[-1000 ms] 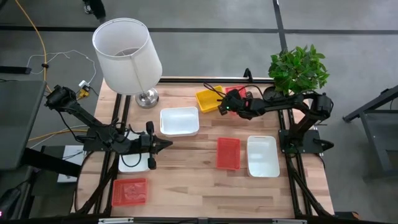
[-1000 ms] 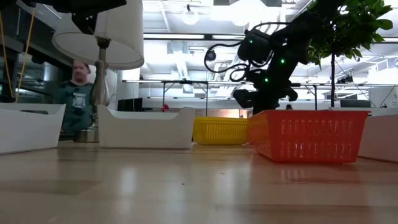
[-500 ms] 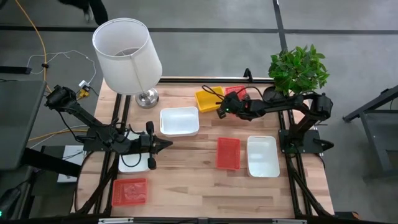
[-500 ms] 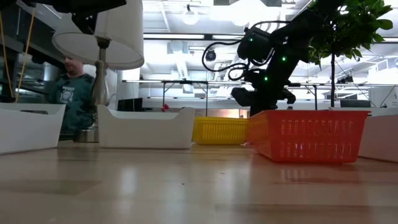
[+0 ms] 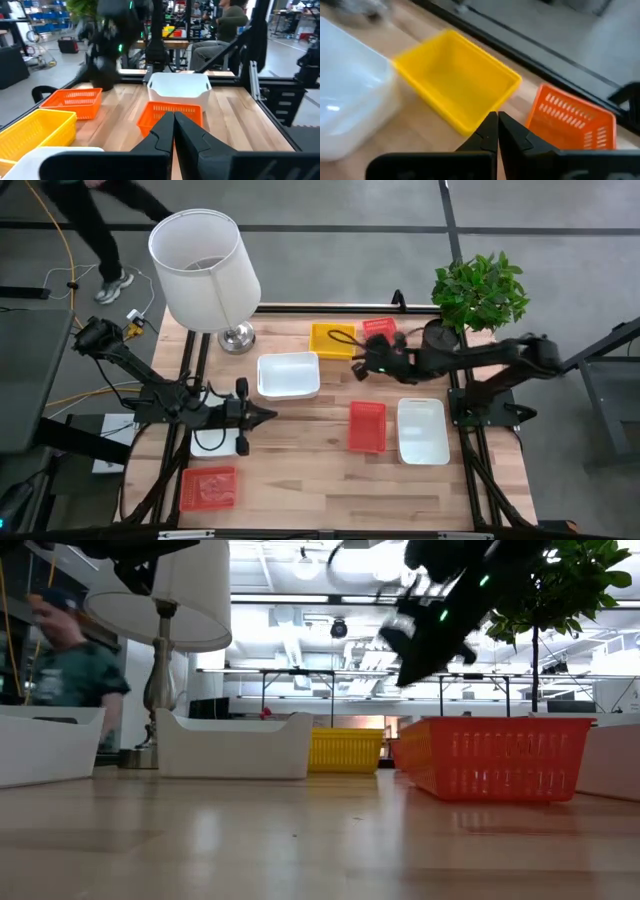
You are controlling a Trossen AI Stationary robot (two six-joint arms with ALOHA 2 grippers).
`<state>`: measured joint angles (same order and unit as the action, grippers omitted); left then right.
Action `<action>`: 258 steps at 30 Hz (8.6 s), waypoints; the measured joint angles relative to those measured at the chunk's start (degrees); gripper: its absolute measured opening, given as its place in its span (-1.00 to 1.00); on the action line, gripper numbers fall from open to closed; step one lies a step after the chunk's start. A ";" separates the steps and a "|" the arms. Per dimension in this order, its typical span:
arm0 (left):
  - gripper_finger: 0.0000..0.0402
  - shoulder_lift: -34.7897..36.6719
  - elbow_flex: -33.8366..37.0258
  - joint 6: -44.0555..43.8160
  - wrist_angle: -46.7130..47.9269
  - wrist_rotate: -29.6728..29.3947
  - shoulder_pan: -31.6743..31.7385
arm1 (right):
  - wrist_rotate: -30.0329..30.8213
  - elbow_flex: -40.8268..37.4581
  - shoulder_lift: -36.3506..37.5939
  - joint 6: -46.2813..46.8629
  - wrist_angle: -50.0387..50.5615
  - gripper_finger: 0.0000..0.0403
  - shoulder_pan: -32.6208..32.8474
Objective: Stack baskets by color
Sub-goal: Adjust the stacked yellow bins, then stack the bottom left orange bin on the middle orange bin
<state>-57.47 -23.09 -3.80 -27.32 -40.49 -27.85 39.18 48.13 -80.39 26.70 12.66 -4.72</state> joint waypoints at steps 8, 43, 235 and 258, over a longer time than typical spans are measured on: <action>-1.00 0.31 -0.02 1.10 0.07 -1.05 -1.14 | 2.25 -20.95 18.67 -6.61 -30.54 -1.00 13.32; 0.05 -6.07 -19.94 -2.49 24.31 14.74 -2.59 | -24.20 -34.72 20.34 -29.32 -75.42 -1.00 19.85; -1.00 -58.20 -47.28 4.66 1.54 19.89 26.97 | -9.20 -34.74 27.95 -41.97 -75.92 -1.00 31.11; -1.00 -50.63 -47.21 10.06 5.71 17.29 25.81 | -9.14 -34.74 27.95 -41.75 -75.07 -1.00 31.11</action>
<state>-108.10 -70.30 6.26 -21.61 -23.20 -2.04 30.04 13.39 -52.45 -15.05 -62.41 26.39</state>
